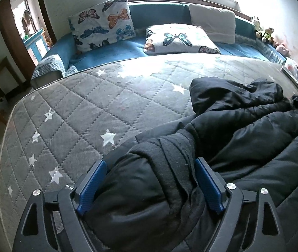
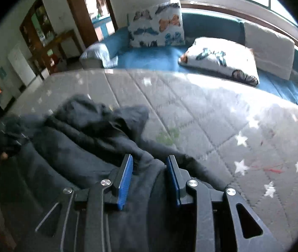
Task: Fold large clothes
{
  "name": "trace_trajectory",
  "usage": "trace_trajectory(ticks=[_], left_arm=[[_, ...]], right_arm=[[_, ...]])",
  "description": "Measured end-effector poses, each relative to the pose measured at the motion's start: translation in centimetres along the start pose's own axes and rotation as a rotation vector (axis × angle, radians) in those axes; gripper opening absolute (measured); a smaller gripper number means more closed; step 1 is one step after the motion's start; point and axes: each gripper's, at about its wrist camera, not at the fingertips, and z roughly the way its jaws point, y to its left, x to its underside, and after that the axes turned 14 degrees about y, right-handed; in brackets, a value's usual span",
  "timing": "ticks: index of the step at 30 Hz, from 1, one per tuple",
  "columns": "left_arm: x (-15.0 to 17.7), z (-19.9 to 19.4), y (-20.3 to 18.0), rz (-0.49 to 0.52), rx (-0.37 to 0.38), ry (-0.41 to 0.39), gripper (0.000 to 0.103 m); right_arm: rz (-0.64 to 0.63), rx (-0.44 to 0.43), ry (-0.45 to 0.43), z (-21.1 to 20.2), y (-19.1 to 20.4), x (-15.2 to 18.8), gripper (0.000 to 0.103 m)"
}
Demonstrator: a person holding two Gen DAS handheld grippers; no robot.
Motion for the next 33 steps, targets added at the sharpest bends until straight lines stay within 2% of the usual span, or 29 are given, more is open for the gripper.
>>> trace_trajectory(ticks=[2, 5, 7, 9, 11, 14, 18, 20, 24, 28, 30, 33], left_arm=[[-0.1, 0.0, 0.0, 0.001, -0.006, 0.001, 0.093], [-0.1, 0.1, 0.0, -0.004, -0.004, 0.002, 0.093], [-0.1, 0.1, 0.0, -0.005, -0.007, 0.002, 0.094], [-0.1, 0.1, 0.0, -0.009, -0.008, 0.002, 0.094], [-0.1, 0.3, 0.0, -0.012, -0.014, 0.005, 0.095], [-0.2, 0.4, 0.0, -0.013, -0.017, 0.006, 0.096], [-0.1, 0.4, -0.2, -0.018, -0.018, 0.001, 0.096], [-0.1, 0.4, -0.1, -0.017, -0.02, 0.001, 0.096], [0.0, 0.4, -0.1, -0.016, -0.027, -0.002, 0.097], [-0.1, 0.3, -0.3, -0.013, -0.038, -0.002, 0.097], [-0.1, 0.2, -0.7, -0.009, -0.063, -0.002, 0.098], [-0.1, -0.2, -1.1, -0.002, -0.104, -0.004, 0.099]], right_arm=[[-0.025, -0.031, -0.051, -1.7, 1.3, 0.0, 0.035], [-0.106, -0.063, -0.05, -2.6, 4.4, 0.1, 0.038], [-0.162, -0.072, 0.032, -0.6, 6.6, 0.4, 0.038], [-0.164, -0.015, 0.151, 3.6, 7.5, 0.9, 0.038], [-0.166, -0.018, 0.125, 4.8, 7.4, 1.1, 0.038], [-0.109, -0.069, 0.137, 4.3, 6.2, 0.5, 0.038], [-0.129, -0.013, 0.099, 0.6, 6.6, 1.8, 0.038], [-0.135, -0.012, 0.089, -1.5, 6.9, 3.4, 0.038], [-0.136, 0.034, 0.125, -4.1, 7.4, 7.3, 0.038], [-0.083, 0.065, 0.23, -2.3, 6.3, 10.5, 0.039], [-0.067, 0.031, 0.206, -0.7, 5.5, 11.2, 0.039], [-0.024, -0.009, 0.222, 0.1, 4.8, 10.7, 0.039]])
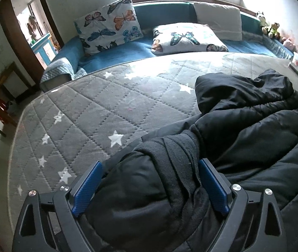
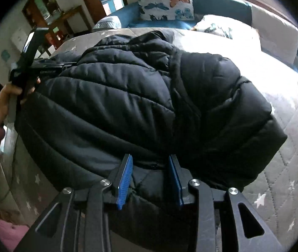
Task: Fold large clothes
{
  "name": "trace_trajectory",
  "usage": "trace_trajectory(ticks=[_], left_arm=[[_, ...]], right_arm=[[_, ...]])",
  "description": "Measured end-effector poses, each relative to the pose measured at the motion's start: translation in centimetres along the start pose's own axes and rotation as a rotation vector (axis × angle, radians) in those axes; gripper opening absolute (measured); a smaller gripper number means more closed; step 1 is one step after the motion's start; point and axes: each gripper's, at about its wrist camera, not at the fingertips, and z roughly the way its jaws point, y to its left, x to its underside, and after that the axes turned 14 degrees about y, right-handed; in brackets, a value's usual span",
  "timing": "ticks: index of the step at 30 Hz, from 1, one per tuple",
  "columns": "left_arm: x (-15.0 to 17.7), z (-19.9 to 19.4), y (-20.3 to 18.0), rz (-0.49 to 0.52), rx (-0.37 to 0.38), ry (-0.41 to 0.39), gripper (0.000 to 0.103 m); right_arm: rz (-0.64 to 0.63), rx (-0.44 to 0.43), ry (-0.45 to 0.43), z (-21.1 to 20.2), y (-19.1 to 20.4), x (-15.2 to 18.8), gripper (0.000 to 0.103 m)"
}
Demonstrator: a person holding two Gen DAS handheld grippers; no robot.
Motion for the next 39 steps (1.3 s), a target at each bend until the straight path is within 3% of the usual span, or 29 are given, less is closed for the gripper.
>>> trace_trajectory(ticks=[3, 6, 12, 15, 17, 21, 25, 28, 35, 39], left_arm=[[0.5, -1.6, -0.1, 0.006, -0.044, -0.027, 0.098], [1.5, -4.1, -0.3, 0.013, -0.063, -0.062, 0.096], [5.9, -11.2, -1.7, 0.077, 0.005, -0.175, 0.091], [9.0, -13.7, -3.0, 0.12, 0.026, -0.206, 0.084], [11.0, -14.6, -3.2, 0.123, 0.078, -0.199, 0.073], [14.0, -15.5, -2.4, 0.097, 0.144, -0.183, 0.064], [16.7, -15.6, -1.3, 0.095, 0.176, -0.18, 0.057], [17.9, -15.4, -1.2, 0.115, 0.23, -0.176, 0.054], [17.2, -12.6, -3.7, 0.152, 0.251, -0.129, 0.051], [16.6, -11.0, -3.3, 0.14, 0.289, -0.102, 0.051]], right_arm=[[0.017, -0.004, 0.029, -1.6, -0.3, -0.3, 0.039], [0.024, -0.02, 0.004, -4.6, -0.1, 0.6, 0.039], [0.011, 0.045, 0.041, -5.9, 0.6, 2.8, 0.039], [0.003, 0.075, 0.074, -4.5, 0.8, 4.2, 0.039], [0.013, 0.089, 0.117, -2.8, 0.6, 4.8, 0.039], [0.035, 0.049, 0.126, 0.6, -0.8, 5.0, 0.039], [0.023, 0.11, 0.151, -0.6, 0.1, 4.4, 0.039], [-0.009, 0.14, 0.095, -2.8, 2.0, 4.1, 0.039], [-0.133, -0.012, -0.034, -4.6, 8.5, 0.8, 0.039], [-0.155, -0.06, 0.0, -0.9, 10.7, -1.8, 0.043]])
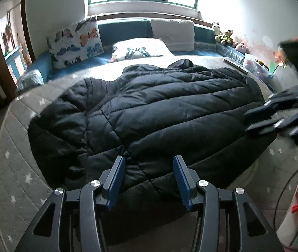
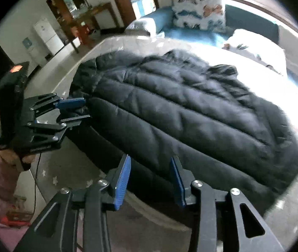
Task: Fold large clothes
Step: 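Open both tools and release the spread jacket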
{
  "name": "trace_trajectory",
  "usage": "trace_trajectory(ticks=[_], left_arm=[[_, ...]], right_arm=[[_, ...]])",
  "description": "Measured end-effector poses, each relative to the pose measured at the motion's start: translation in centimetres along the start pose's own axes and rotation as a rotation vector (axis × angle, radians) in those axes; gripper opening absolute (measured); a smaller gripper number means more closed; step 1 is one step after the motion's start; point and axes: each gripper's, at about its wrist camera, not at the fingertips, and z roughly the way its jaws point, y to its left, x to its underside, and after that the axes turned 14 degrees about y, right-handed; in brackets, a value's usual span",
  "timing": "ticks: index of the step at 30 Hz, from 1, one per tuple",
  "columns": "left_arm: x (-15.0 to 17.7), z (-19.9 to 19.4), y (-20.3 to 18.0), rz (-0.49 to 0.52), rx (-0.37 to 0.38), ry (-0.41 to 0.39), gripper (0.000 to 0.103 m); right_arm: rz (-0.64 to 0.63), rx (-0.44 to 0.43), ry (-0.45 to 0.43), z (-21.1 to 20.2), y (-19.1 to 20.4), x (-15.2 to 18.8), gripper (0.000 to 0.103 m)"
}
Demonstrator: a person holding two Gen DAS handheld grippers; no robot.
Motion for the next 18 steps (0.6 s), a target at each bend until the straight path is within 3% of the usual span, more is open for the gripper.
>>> trace_trajectory(ticks=[3, 8, 14, 16, 18], left_arm=[[-0.3, 1.1, 0.3, -0.011, 0.033, 0.024, 0.051], [-0.4, 1.9, 0.2, -0.001, -0.003, 0.021, 0.051], [-0.9, 1.9, 1.0, -0.021, 0.042, 0.022, 0.051], [-0.9, 1.8, 0.9, -0.019, 0.039, 0.022, 0.051], [-0.9, 1.8, 1.0, -0.019, 0.04, 0.016, 0.051]], right_arm=[[0.016, 0.03, 0.074, 4.2, -0.3, -0.9, 0.044], [0.053, -0.052, 0.057, 1.4, -2.3, -0.9, 0.043], [0.202, 0.141, -0.021, -2.9, -8.2, -0.1, 0.043], [0.281, 0.206, -0.029, -2.9, -10.8, 0.1, 0.043], [0.372, 0.205, -0.019, -1.5, -13.7, 0.5, 0.043]])
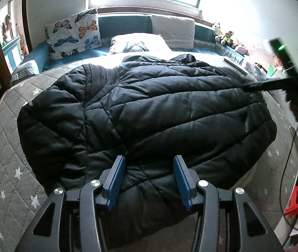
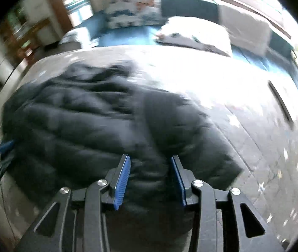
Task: Fold large clothes
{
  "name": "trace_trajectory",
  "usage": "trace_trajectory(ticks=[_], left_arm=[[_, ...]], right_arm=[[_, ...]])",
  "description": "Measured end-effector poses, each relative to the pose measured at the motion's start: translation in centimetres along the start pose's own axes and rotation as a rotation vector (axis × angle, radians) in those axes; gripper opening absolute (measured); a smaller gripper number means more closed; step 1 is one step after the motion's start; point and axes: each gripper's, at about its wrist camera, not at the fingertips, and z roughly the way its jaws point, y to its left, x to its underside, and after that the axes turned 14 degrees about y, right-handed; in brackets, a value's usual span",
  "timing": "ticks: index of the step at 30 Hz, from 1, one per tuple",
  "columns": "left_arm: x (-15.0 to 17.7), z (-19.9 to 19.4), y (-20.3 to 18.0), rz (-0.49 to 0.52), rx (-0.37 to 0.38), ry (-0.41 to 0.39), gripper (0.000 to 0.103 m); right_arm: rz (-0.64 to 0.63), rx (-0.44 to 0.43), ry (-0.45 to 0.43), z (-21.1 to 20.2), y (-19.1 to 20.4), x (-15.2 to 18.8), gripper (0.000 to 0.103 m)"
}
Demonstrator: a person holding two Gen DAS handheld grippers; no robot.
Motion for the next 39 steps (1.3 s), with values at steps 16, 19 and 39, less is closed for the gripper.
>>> trace_trajectory(ticks=[16, 19, 39], left_arm=[[0.1, 0.1, 0.1, -0.018, -0.007, 0.013, 0.052], [0.1, 0.0, 0.0, -0.018, -0.016, 0.011, 0.052], [2.4, -4.6, -0.1, -0.119, -0.076, -0.061, 0.064]], right_arm=[[-0.013, 0.008, 0.003, 3.5, 1.9, -3.8, 0.044], [-0.031, 0.043, -0.029, 1.6, 2.7, -3.1, 0.044], [-0.05, -0.023, -0.139, -2.6, 4.4, 5.4, 0.063]])
